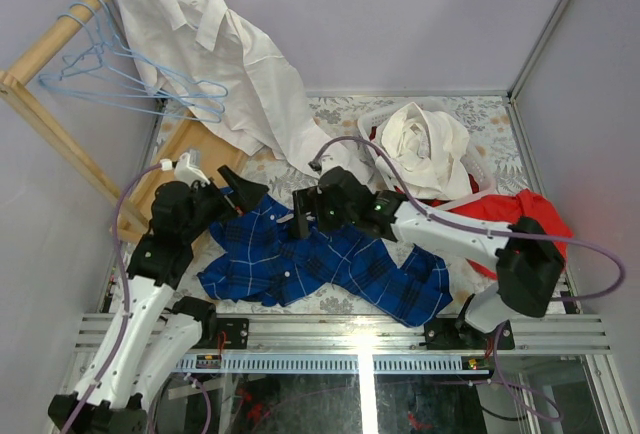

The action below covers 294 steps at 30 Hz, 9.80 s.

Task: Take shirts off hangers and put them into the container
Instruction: Place the hanger at the clothesline, then pick up the shirt from the center of the board, then place the shirt in the bin, then adjust the shirt in the bin.

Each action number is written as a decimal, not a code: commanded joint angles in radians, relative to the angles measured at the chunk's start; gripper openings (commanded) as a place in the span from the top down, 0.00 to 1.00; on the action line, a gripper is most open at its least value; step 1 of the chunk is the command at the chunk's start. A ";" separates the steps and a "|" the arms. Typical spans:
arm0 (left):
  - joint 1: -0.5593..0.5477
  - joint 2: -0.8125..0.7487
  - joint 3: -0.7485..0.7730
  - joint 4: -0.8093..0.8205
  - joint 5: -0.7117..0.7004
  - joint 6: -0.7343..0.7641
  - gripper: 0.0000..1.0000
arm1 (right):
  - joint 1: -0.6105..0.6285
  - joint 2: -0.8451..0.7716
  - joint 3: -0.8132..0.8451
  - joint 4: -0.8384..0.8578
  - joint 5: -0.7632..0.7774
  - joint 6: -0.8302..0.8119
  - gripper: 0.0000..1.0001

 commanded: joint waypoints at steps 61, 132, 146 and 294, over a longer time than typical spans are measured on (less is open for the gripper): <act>0.004 -0.213 -0.053 -0.188 -0.336 0.192 0.00 | 0.209 0.188 0.069 -0.277 0.392 -0.002 0.01; 0.004 -0.199 -0.055 -0.182 -0.329 0.197 0.00 | -0.605 0.317 0.326 -0.286 0.476 -0.282 0.94; 0.005 -0.197 -0.056 -0.179 -0.332 0.200 0.00 | -0.616 0.013 0.449 -0.317 0.348 -0.396 0.20; 0.005 -0.175 -0.052 -0.193 -0.349 0.192 0.00 | -0.283 -0.779 -0.422 -0.203 0.263 0.108 1.00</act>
